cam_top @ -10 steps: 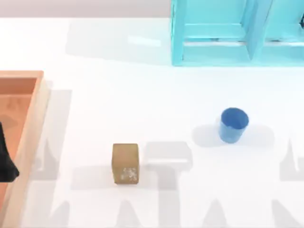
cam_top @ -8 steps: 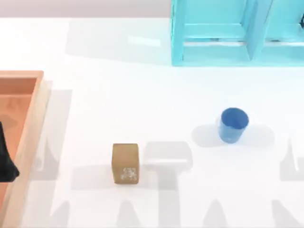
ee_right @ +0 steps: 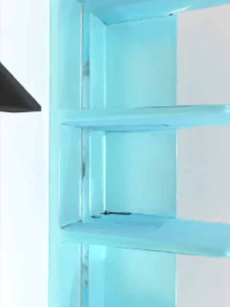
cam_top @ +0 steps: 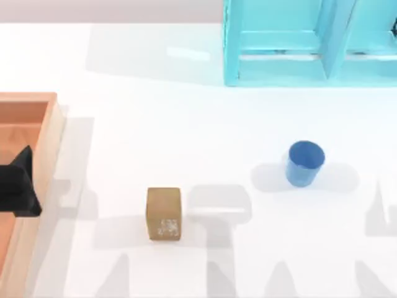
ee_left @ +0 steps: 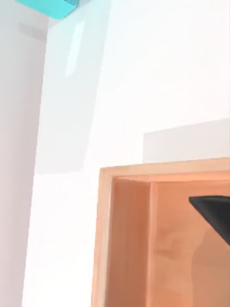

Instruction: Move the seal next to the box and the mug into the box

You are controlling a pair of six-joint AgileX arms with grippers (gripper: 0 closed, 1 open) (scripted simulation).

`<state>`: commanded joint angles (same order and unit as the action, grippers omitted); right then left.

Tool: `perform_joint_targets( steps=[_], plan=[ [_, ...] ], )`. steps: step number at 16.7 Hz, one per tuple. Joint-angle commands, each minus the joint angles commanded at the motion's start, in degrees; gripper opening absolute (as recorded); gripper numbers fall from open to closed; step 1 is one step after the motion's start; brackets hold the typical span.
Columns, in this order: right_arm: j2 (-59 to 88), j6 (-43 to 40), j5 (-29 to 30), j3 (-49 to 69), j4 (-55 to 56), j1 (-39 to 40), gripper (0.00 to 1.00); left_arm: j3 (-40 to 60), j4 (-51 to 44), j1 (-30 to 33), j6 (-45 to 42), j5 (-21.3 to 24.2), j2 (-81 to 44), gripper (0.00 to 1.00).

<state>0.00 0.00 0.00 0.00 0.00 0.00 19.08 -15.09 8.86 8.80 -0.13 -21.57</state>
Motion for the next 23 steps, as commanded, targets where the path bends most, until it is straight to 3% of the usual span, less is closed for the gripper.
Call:
perform_joint_targets(
  steps=[13, 18, 23],
  plan=[
    [0.0, 0.0, 0.0, 0.0, 0.0, 0.0, 1.0, 52.3, -42.2, 24.7, 23.5, -0.1, -70.5, 1.0],
    [0.0, 0.0, 0.0, 0.0, 0.0, 0.0, 1.0, 63.8, -50.8, 29.9, 28.6, 0.0, -84.2, 1.0],
    [0.0, 0.0, 0.0, 0.0, 0.0, 0.0, 1.0, 65.3, -51.9, 30.6, 29.3, 0.0, -86.1, 1.0]
  ],
)
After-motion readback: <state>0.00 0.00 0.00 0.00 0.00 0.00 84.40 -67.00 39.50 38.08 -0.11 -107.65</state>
